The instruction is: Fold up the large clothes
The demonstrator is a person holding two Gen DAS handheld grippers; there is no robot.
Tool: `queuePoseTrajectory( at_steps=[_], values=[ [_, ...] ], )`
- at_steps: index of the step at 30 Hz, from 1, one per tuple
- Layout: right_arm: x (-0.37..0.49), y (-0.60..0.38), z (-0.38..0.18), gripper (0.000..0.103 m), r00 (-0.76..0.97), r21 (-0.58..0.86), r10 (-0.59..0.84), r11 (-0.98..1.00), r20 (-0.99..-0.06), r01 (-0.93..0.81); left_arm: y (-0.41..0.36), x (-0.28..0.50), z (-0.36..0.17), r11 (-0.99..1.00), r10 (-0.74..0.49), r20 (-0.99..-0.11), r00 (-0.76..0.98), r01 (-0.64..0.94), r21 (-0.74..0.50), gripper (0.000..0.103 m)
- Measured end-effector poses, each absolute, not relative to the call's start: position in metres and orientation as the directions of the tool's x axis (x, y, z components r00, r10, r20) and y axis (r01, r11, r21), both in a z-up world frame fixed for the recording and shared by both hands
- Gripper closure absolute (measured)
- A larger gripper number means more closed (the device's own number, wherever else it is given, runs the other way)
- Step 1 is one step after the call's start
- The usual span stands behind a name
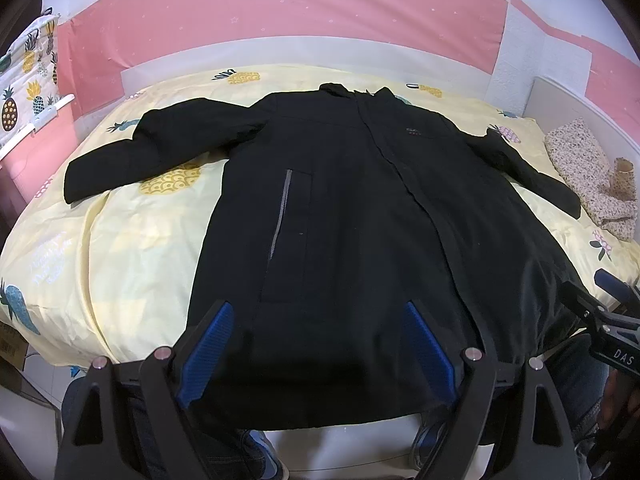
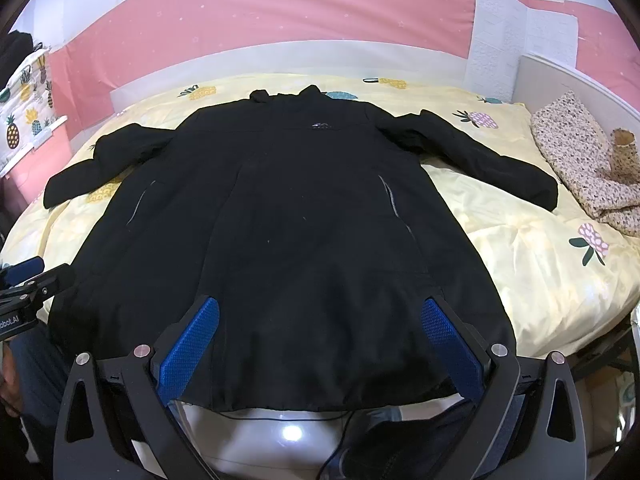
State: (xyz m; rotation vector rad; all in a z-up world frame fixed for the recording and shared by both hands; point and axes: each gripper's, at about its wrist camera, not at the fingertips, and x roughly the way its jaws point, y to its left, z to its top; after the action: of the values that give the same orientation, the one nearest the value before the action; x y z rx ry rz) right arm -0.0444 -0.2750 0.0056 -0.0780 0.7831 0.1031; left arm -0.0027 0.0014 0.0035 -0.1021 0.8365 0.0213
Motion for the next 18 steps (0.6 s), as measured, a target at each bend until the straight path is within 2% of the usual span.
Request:
queuePoseTrajectory(
  at_steps=[18],
  values=[
    [-0.043,-0.274,0.005,0.002,0.703,-0.035,0.062,0.992,-0.708,-0.123,-0.004,-0.003,0.000,0.996,-0.020,-0.746,0.665,-0.055,-0.075,0.015]
  ],
)
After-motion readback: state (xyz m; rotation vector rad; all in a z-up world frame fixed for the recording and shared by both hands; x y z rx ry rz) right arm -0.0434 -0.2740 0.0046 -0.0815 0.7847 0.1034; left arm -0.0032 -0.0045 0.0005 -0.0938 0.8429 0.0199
